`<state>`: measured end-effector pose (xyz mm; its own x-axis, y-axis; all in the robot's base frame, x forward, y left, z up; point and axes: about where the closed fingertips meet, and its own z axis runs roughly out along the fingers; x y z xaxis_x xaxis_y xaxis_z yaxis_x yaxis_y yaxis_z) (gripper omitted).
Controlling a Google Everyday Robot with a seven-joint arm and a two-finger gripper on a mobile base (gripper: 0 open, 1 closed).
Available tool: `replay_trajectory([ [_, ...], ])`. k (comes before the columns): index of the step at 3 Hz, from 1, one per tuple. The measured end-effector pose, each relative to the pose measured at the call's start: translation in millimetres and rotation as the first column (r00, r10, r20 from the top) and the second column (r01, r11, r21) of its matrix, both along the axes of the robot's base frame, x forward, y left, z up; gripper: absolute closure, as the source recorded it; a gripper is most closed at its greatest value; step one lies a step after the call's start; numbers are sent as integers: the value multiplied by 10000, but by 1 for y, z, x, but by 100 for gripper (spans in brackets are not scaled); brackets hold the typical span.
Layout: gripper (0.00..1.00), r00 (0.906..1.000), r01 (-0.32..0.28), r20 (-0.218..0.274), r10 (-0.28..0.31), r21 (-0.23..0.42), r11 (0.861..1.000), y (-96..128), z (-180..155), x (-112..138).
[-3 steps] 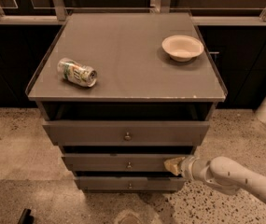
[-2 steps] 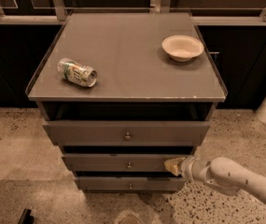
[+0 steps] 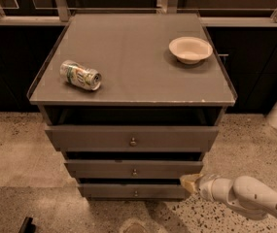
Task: Close middle drawer
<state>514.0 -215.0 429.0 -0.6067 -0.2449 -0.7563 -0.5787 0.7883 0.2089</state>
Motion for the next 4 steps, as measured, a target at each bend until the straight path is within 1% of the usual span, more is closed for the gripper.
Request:
replay_trajectory([
  [3,11,10000,-14,-1,14,2,10000,1,0,0],
  [4,0,10000,-15,-2,15,3,10000,1,0,0],
])
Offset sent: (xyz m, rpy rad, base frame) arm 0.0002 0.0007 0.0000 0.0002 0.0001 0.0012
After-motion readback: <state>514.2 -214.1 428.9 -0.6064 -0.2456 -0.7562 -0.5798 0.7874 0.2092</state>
